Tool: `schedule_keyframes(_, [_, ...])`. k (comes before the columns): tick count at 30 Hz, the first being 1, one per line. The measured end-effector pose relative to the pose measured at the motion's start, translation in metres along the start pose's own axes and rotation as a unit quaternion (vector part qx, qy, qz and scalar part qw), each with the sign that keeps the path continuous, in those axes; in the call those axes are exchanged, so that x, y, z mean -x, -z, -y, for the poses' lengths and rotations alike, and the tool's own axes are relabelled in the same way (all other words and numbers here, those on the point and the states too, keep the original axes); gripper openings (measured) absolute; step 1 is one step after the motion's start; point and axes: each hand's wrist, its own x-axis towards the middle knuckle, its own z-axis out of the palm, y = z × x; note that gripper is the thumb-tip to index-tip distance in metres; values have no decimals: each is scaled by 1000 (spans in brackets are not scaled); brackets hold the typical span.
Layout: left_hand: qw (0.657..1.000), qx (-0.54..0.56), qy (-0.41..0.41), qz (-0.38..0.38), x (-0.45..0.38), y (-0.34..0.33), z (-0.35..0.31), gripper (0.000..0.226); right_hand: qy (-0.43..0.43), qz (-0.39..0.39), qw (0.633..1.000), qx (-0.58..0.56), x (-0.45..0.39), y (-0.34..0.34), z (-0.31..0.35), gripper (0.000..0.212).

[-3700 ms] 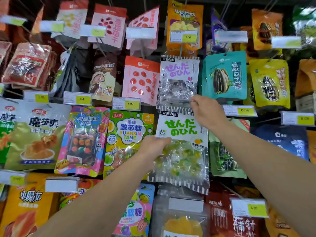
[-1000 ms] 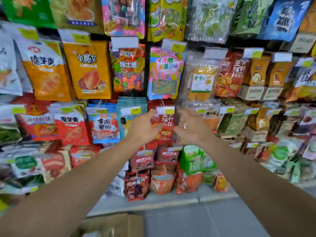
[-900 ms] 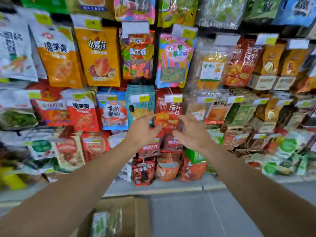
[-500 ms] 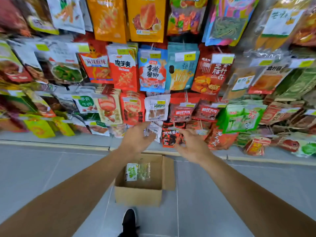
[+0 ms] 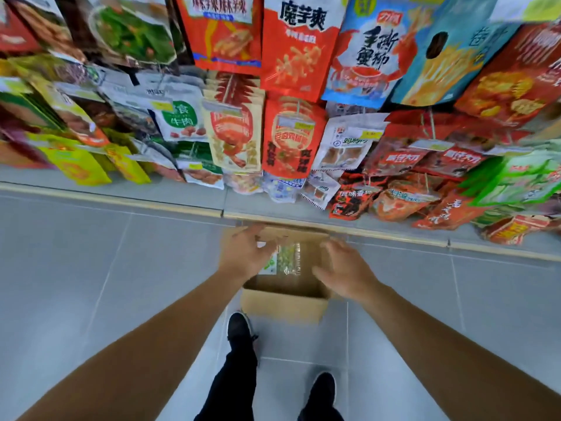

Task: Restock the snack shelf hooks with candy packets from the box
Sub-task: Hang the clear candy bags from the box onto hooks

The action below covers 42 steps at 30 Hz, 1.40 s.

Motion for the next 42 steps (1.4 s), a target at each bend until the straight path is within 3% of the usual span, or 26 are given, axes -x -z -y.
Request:
schedule_keyframes(5, [996, 63, 59, 17, -40, -11, 40, 51, -6, 38, 999, 5, -49, -30, 12, 59])
schedule_keyframes(12, [983, 93, 157, 27, -101, -82, 111, 52, -17, 110, 994, -10, -144, -103, -21, 59])
schedule_keyframes(16, [974, 109, 194, 37, -138, -135, 154, 31, -19, 150, 988, -17, -205, -162, -55, 61])
schedule_keyframes(18, [974, 89, 198, 62, -161, -165, 177, 44, -23, 169, 985, -5, -237, -195, -76, 63])
schedule_keyframes(27, [968, 78, 220, 90, -269, -275, 270, 56, -6, 176, 983, 48, -376, -323, -150, 62])
schedule_keyframes(35, [967, 103, 226, 63, -361, -357, 350, 54, 47, 141, 989, 25, -512, -429, -177, 78])
schedule_keyframes(39, [958, 118, 247, 79, -388, -382, 380, 44, 88, 122, 985, 87, -564, -465, -181, 88])
schedule_keyframes(42, [956, 117, 257, 82, -400, -397, 394, 53, 96, 98, 977, 162, -579, -480, -188, 99])
